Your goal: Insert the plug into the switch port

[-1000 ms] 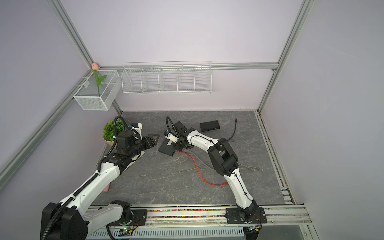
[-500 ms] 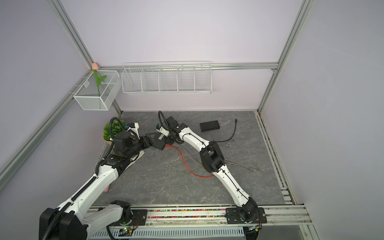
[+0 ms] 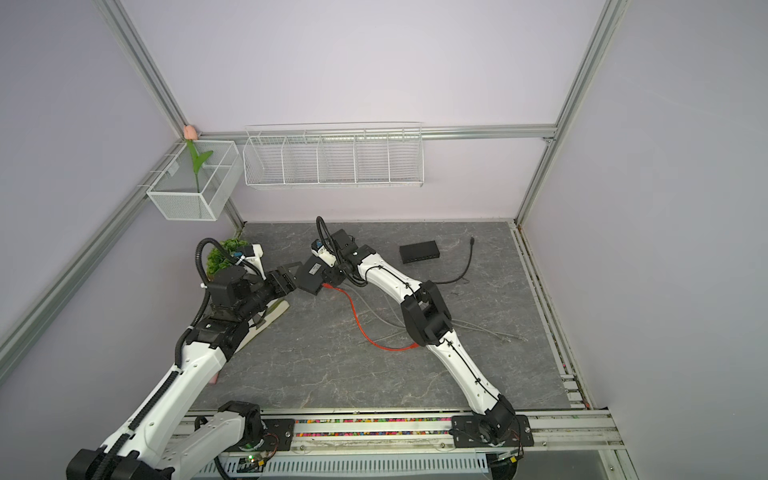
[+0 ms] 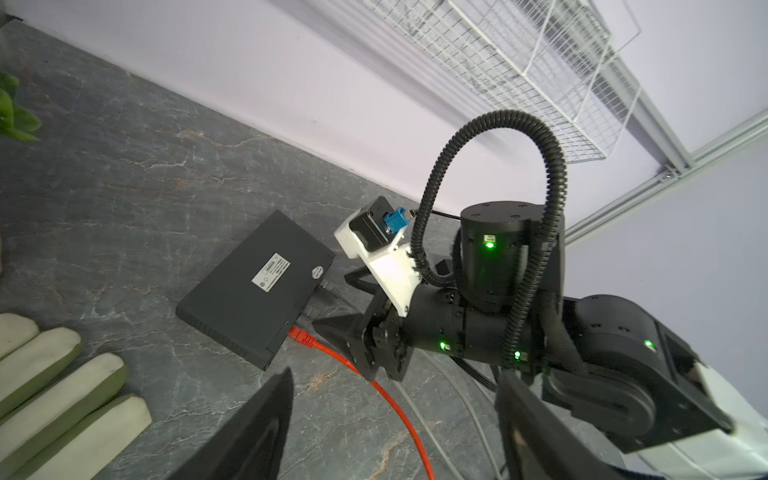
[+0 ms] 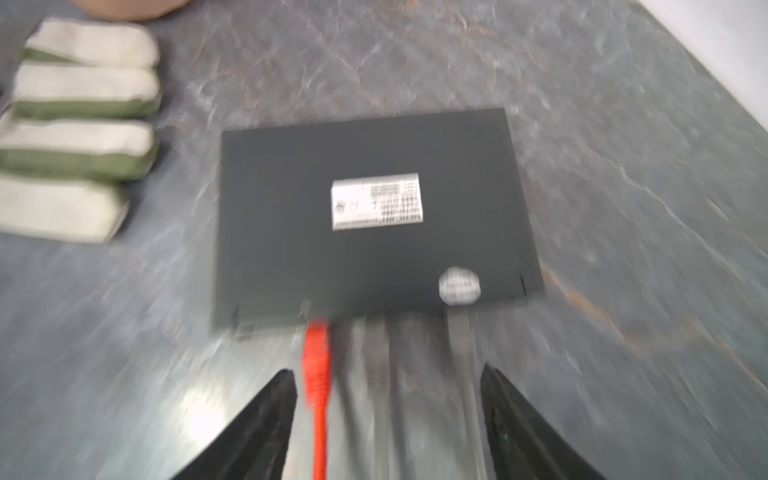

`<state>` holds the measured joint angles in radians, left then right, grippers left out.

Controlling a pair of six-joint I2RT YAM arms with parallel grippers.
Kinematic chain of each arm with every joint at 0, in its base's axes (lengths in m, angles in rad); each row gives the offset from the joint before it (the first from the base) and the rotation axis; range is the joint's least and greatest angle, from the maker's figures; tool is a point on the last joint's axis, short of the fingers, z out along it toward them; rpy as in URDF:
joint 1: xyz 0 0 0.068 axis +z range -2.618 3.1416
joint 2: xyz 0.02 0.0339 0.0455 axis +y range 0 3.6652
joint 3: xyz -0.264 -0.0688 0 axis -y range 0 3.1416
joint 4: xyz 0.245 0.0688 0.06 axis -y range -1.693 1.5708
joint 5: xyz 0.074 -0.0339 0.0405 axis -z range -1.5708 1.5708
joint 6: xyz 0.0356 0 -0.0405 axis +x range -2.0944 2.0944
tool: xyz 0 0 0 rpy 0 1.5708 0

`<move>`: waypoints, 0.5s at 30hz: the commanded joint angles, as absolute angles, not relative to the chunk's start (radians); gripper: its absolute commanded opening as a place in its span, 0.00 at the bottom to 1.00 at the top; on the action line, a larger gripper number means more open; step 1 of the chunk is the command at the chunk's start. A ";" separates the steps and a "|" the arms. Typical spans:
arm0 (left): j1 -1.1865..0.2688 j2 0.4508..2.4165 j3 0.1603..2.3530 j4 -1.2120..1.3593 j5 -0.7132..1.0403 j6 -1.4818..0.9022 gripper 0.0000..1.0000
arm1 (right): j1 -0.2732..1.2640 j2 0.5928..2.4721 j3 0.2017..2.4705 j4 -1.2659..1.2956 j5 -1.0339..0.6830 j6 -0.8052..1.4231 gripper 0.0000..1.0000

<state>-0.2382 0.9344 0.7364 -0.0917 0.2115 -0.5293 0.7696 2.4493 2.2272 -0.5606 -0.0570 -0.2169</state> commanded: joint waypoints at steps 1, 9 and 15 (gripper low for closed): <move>-0.345 0.911 0.706 -0.142 0.212 -0.511 0.79 | 0.768 2.095 1.947 -0.442 0.050 -0.210 0.74; -0.637 0.922 0.395 0.156 0.193 -0.697 0.87 | 0.733 1.313 1.133 -0.423 0.407 0.085 0.81; -0.685 1.177 0.405 0.352 0.288 -0.768 0.99 | 0.597 1.037 0.812 -0.424 0.319 0.292 0.85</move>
<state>-0.6792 1.0966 0.3782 0.1780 0.2363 -0.6975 0.6392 1.0527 0.9176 -0.3981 0.3504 0.1413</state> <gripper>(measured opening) 0.980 0.844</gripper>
